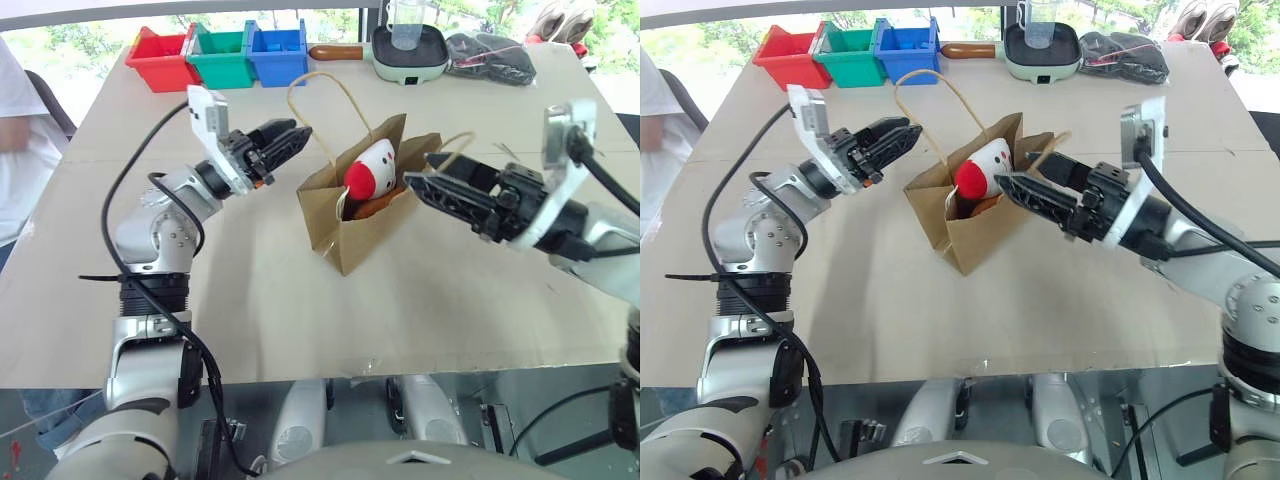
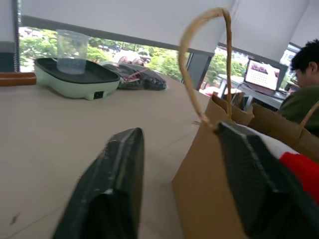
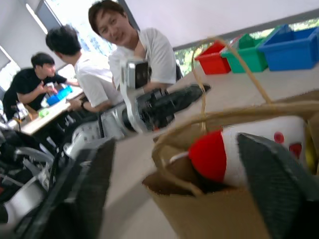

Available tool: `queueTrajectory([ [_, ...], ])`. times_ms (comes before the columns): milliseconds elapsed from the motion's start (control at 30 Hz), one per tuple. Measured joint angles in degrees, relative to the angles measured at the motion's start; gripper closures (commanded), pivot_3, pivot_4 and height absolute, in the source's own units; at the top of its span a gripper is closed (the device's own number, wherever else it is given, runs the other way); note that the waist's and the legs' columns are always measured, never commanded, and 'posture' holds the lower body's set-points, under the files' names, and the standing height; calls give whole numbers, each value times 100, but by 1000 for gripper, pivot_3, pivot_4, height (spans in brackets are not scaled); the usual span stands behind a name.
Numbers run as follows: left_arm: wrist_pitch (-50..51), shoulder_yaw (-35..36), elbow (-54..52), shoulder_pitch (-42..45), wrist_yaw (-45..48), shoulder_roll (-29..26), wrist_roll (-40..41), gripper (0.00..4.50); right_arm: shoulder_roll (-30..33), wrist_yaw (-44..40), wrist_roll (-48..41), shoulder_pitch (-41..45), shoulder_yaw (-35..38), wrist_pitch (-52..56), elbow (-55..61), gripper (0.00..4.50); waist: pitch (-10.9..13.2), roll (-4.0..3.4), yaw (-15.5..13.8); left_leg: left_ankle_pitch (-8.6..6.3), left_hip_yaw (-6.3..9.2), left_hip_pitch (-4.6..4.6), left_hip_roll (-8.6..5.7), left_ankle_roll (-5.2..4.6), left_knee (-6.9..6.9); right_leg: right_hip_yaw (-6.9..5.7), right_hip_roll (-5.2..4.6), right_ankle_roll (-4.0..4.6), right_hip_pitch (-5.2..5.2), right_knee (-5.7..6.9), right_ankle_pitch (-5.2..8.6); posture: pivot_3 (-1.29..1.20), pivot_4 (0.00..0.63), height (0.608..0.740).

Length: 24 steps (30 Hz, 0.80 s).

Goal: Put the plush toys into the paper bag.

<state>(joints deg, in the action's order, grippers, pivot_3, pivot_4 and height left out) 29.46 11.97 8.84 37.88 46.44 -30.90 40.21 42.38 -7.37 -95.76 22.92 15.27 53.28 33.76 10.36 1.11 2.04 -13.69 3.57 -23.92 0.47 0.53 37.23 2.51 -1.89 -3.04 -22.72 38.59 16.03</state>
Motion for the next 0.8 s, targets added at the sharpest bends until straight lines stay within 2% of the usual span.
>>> queueTrajectory([
  [33, 105, 124, -82, -64, -37, -57, 73, 30, 177, -64, -225, -75, 174, -5, 31, 39, 0, 1, 3, 0, 0, 0, 3, 0, 1, 0, -1, 0, 0, -1, 0, 0, 150, 740],
  [167, 354, 335, -721, -875, 152, -305, 296, 30, 1012, -510, -697, -701, 998, -9, 345, 39, -1, 1, 8, 0, -5, 6, 7, 0, -1, 2, 2, 0, 4, -1, 0, 0, 150, 740],
  [233, 514, 348, -934, -1183, 280, -342, 452, 0, 1141, -738, -472, -996, 1056, 16, 468, 535, -1, 1, -5, 0, -9, 6, 7, 0, 1, -1, 3, 0, 4, 1, 0, 0, 150, 740],
  [267, 685, 357, -1208, -1491, 412, -414, 628, 0, 1203, -949, -102, -1289, 1033, 25, 603, 823, -3, 6, -7, 0, -10, 9, 9, 0, 1, -1, 4, 0, 8, 1, 1, 0, 150, 740],
  [300, 842, 348, -1414, -1733, 557, -495, 770, 0, 1196, -1107, 249, -1511, 952, 20, 667, 1334, -5, 8, -7, 0, -10, 8, 10, 0, 2, -1, 4, 0, 7, 1, 1, 0, 150, 740],
  [367, 1023, 316, -1673, -2016, 727, -581, 924, 0, 1144, -1349, 865, -1721, 703, -34, 694, 2078, -4, 7, -10, 0, -10, 12, 9, 0, 6, 4, 4, 0, 7, 3, 1, 0, 150, 740],
  [467, 1101, 224, -2094, -2201, 756, -537, 1040, 0, 978, -1860, 3034, -1646, -807, -704, 635, 3601, -7, 11, -15, 1, -17, 15, 8, 2, 17, 3, 9, -1, 8, 3, 1, 0, 150, 740],
  [533, 863, -19, -2297, -2321, 778, -492, 795, 0, 203, -2058, 4607, -1154, -2127, -1429, -7, 4431, -10, 15, 2, 3, -21, 22, 3, 5, 18, 6, 12, -1, 12, 4, 1, 0, 150, 740],
  [633, 700, -361, -2417, -2447, 782, -434, 506, 0, -590, -2239, 5866, -666, -3132, -2133, -830, 4431, -2, 2, 13, 5, -16, 19, 3, 8, 16, 16, 15, 1, 0, 22, 0, 0, 150, 740],
  [800, 202, -723, -2438, -2464, 390, -136, -206, 0, -1381, -2667, 6877, -56, -3555, -2917, -1849, 4431, -3, 4, -47, 5, -5, 13, 1, 8, 15, 10, 3, 1, 0, 19, 0, 0, 150, 740],
])
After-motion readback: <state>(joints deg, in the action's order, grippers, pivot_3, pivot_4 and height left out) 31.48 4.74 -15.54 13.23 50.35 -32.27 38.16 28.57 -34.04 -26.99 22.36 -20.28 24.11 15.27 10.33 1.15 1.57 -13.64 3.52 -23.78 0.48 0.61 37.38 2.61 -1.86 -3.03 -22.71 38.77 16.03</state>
